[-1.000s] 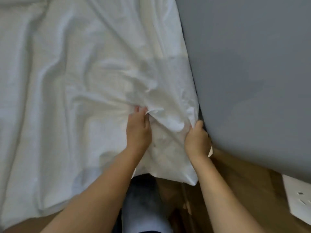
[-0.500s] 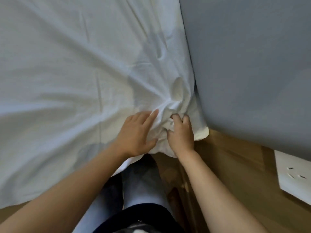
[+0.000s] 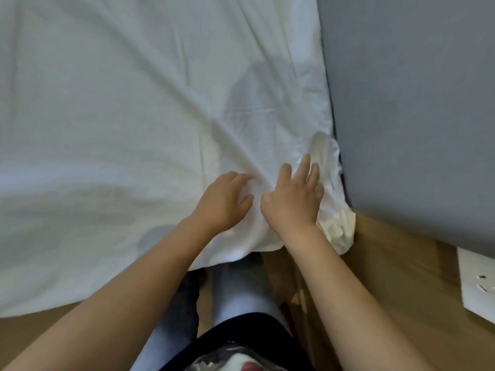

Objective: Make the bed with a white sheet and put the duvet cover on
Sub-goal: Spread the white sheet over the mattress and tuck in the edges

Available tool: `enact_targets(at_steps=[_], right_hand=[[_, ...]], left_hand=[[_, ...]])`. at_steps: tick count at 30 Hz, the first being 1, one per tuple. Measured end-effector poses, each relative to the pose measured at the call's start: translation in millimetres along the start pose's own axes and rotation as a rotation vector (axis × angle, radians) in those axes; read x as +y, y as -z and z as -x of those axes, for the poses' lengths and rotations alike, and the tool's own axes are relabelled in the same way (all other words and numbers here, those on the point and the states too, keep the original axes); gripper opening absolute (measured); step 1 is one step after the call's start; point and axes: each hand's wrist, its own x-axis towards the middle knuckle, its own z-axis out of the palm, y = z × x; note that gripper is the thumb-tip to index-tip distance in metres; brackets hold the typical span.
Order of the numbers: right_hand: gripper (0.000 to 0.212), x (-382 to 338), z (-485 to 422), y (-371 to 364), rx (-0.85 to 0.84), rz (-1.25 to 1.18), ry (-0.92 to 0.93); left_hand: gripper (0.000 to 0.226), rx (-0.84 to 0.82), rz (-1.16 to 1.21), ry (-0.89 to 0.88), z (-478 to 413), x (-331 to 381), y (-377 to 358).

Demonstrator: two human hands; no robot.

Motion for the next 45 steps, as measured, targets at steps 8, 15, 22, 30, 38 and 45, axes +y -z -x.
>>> enact_targets(at_steps=[8, 15, 22, 30, 38, 45], right_hand=[[0.063, -206, 24, -35, -0.176, -0.123, 0.512], [0.066, -430, 116, -98, -0.165, 0.046, 0.796], [0.074, -656, 215, -172, -0.232, 0.065, 0.891], [0.084, -823, 288, -250, -0.272, 0.318, 0.994], [0.092, -897, 317, -293, -0.27, 0.531, 1.043], [0.092, -913, 337, -294, -0.286, 0.525, 0.941]], left_hand=[[0.048, 0.333, -0.044, 0.434, 102, -147, 137], [0.044, 0.551, 0.053, 0.41, 242, -289, 237], [0.056, 0.845, 0.328, 0.947, 413, -498, 345], [0.092, 1.298, 0.855, 1.413, 526, -657, 401], [0.104, 1.446, 1.524, 1.356, 556, -730, 403], [0.038, 1.38, 0.927, 1.393, 578, -722, 404]])
